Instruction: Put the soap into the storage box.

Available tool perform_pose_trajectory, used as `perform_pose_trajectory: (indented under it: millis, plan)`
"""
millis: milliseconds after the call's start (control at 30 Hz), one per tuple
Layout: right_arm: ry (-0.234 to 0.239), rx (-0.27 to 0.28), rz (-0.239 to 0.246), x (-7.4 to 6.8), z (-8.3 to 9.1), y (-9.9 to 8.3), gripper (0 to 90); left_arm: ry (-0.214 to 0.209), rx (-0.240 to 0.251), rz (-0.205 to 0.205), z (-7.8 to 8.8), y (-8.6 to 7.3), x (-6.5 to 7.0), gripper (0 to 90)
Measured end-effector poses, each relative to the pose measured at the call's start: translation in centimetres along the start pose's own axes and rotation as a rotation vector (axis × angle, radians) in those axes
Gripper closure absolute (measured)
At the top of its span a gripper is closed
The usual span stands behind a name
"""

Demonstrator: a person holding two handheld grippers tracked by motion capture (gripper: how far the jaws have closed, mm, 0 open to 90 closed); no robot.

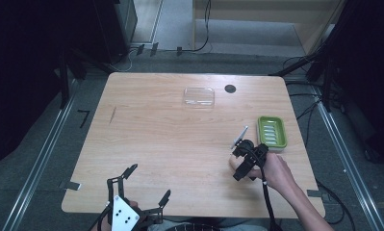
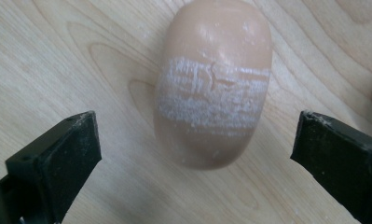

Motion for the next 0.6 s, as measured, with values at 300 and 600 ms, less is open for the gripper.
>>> perform_pose_trajectory:
  millis: [300, 600]
  plan:
    - [0.013, -0.011, -0.010, 0.3, -0.9, 1.1, 2.7, 0.002, 0.001, 0.003, 0.0, 0.0, 0.0, 0.0]
    - [0.009, -0.039, -0.027, 0.2, -1.9, 2.0, 2.6, 0.005, 0.002, 0.006, 0.0, 0.0, -0.1, 0.0]
Point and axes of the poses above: each handheld gripper's, and its own axes: z roughly backward along the jaws, y roughly out of its top, x roughly to its right, the point moved 3 cm from there along -z, roughly forward along the jaws, and after that the axes turned 8 degrees about y, right-handed, at the moved point
